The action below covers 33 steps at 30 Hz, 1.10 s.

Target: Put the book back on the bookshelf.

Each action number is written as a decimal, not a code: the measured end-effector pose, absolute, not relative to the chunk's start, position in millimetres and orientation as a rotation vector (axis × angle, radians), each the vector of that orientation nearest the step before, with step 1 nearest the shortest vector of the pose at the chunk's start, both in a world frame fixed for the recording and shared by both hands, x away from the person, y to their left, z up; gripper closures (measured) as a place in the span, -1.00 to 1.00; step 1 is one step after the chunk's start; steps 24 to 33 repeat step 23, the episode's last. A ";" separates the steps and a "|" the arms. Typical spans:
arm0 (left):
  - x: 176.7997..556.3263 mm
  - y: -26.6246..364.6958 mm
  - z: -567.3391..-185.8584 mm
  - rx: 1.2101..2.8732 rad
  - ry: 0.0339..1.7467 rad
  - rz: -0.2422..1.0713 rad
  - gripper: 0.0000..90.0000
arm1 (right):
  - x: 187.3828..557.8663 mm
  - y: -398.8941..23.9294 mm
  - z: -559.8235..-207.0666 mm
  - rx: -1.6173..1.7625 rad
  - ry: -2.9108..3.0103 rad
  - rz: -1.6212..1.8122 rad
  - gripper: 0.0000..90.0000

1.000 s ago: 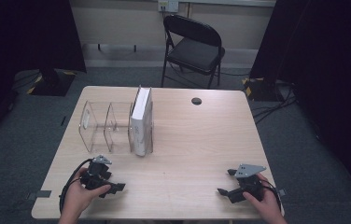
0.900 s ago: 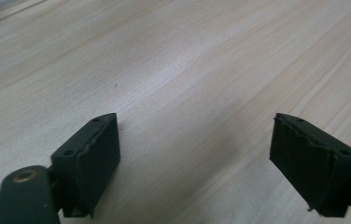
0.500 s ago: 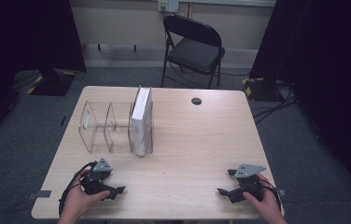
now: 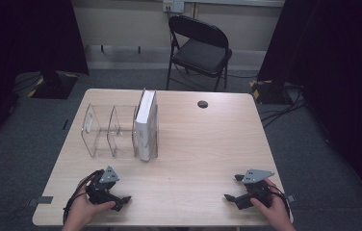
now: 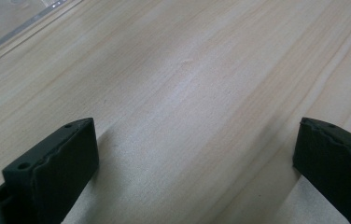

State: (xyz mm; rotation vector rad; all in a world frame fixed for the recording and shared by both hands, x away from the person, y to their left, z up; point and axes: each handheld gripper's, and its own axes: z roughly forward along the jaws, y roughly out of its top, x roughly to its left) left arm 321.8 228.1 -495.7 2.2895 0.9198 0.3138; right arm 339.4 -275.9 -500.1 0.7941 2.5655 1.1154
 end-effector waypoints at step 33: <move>320.2 232.1 -502.8 2.210 0.882 0.357 -1.00 | 339.3 -276.0 -500.1 0.795 2.565 1.115 -0.73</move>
